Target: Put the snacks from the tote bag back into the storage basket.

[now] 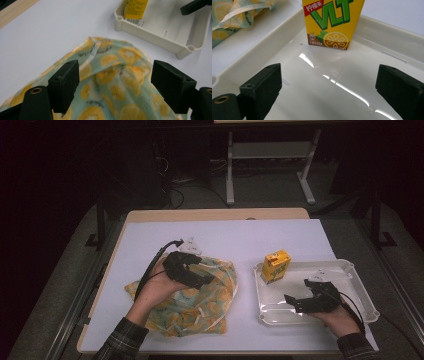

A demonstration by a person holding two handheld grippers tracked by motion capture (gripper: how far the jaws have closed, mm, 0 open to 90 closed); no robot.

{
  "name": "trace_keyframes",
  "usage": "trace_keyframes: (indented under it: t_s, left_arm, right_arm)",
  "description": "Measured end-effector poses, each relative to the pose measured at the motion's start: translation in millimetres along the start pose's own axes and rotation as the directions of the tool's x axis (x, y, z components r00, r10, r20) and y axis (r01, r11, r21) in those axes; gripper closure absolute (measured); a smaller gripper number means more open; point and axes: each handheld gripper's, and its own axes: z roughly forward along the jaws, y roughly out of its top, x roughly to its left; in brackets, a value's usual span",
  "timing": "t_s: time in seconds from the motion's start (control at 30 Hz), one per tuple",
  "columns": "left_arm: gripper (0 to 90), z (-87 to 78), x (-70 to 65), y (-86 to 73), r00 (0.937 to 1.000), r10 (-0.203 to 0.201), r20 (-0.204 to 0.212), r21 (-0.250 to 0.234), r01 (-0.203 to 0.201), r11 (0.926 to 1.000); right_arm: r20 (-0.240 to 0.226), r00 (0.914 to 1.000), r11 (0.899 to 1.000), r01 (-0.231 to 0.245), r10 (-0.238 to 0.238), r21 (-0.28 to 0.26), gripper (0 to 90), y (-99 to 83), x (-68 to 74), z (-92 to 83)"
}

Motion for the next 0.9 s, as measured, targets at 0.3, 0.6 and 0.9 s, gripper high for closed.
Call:
trace_keyframes:
  t_s: [0.3, 0.6, 0.9]
  left_arm:
    - [21.9, -20.4, 9.6, -35.3, 0.9986, -0.04, -0.035, -0.03, 0.039, 0.9988]
    - [19.9, -39.2, 13.7, -64.5, 0.9942, -0.077, -0.076, -0.049, 0.073, 0.9961]
    - [18.0, -63.1, 15.0, -102.2, 0.9855, -0.105, -0.133, -0.092, 0.094, 0.9914]
  right_arm:
    - [0.0, 1.0, 1.0, 0.002, -0.002, 0.002, 6.1, 0.0, 0.0, 0.1]
    - [-0.001, 1.0, 1.0, 0.007, -0.007, 0.007, 6.1, 0.0, 0.5, 0.3]
    - [-0.006, 0.9999, 1.0, 0.012, -0.012, 0.008, 6.1, 0.0, 0.8, 0.4]
